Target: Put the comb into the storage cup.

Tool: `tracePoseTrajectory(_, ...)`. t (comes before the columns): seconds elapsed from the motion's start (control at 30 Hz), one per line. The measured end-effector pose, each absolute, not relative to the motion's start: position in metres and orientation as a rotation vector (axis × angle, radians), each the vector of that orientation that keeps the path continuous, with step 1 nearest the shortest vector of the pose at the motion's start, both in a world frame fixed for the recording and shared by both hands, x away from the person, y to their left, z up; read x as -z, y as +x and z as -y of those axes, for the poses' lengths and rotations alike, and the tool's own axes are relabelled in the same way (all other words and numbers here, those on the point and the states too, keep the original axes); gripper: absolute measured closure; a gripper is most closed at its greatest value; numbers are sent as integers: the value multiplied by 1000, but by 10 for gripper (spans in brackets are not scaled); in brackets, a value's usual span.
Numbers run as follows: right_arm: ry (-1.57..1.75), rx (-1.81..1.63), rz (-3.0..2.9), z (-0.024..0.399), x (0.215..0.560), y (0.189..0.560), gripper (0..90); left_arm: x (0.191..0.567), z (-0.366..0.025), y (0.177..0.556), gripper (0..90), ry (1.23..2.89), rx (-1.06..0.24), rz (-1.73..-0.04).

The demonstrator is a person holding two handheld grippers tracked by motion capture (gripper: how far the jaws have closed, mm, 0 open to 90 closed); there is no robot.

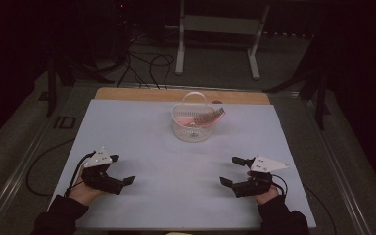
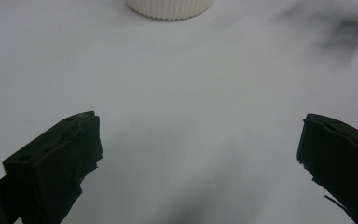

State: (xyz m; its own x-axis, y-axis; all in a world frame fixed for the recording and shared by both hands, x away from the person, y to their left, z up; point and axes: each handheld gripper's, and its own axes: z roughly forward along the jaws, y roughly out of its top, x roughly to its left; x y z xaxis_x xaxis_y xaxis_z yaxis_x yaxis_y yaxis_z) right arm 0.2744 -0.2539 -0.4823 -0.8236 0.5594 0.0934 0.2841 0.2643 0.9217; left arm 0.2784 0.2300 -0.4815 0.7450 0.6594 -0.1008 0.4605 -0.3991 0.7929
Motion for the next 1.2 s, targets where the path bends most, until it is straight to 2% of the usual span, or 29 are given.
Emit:
tracePoseTrajectory(0.47, 785, -1582, -2291, 254, 483, 274, 114, 496, -250, 261, 0, 2096, -316, -934)
tracePoseTrajectory(0.63, 782, -1579, -2293, 255, 484, 274, 114, 503, -262, 254, 0, 2052, -320, -1010)
tracePoseTrajectory(1.2, 798, -1584, -2286, 258, 485, 275, 116, 499, -262, 249, 0, 2015, -328, -997)
